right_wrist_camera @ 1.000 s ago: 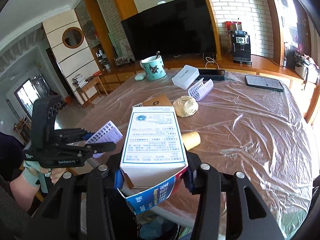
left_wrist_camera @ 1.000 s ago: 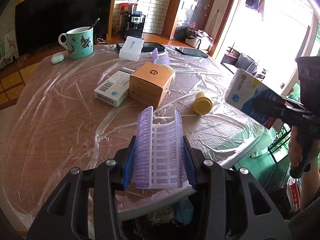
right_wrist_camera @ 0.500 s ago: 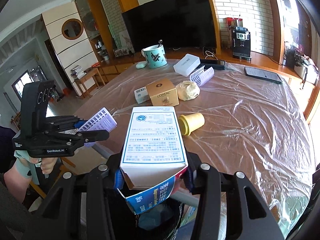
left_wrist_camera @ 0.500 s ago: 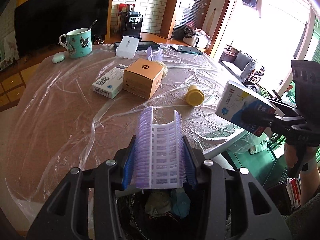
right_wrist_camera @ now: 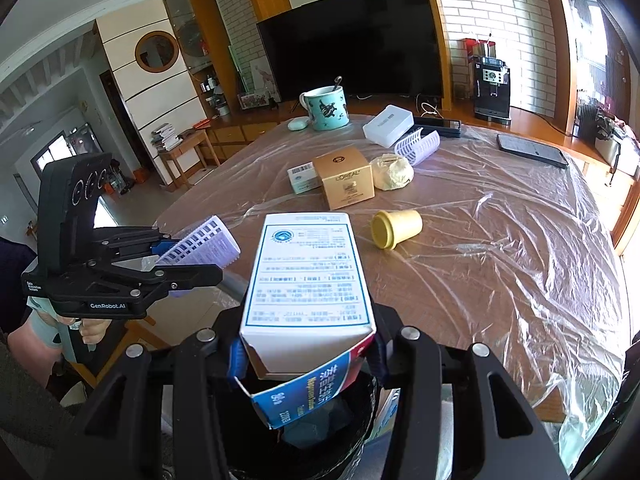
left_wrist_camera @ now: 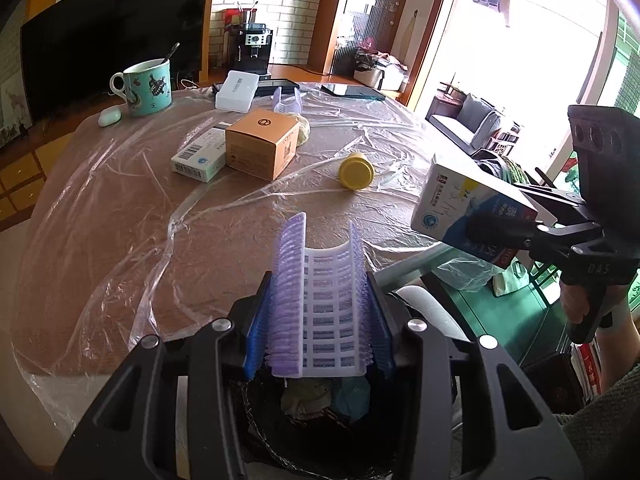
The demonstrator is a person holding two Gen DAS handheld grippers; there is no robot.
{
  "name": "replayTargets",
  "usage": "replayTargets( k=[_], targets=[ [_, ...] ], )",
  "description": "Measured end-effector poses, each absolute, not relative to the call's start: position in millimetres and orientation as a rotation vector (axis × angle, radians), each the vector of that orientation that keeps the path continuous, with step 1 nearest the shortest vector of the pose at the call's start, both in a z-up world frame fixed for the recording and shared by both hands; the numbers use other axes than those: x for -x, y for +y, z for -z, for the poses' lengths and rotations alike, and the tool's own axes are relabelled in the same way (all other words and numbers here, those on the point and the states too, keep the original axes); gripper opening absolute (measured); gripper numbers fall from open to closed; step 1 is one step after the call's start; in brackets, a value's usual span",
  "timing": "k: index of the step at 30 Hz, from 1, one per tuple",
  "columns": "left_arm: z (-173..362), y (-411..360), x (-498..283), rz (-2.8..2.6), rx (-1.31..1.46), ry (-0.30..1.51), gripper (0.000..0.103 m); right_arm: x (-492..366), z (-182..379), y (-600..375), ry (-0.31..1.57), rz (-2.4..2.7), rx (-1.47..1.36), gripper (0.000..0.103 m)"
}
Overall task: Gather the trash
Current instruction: 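Carry the purple rack and white box over the black bin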
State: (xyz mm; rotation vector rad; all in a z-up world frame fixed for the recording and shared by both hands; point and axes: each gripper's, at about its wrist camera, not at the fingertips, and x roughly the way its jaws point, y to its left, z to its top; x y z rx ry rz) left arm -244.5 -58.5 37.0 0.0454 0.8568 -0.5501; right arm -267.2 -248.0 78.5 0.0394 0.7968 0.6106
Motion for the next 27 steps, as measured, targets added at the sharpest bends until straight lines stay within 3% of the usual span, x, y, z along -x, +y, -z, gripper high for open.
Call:
replayTargets(
  k=[27],
  targets=[
    [-21,-64,278,0.594,-0.092,0.927,0.044,306,-59,-237,0.866,-0.677,0.008,0.046]
  ],
)
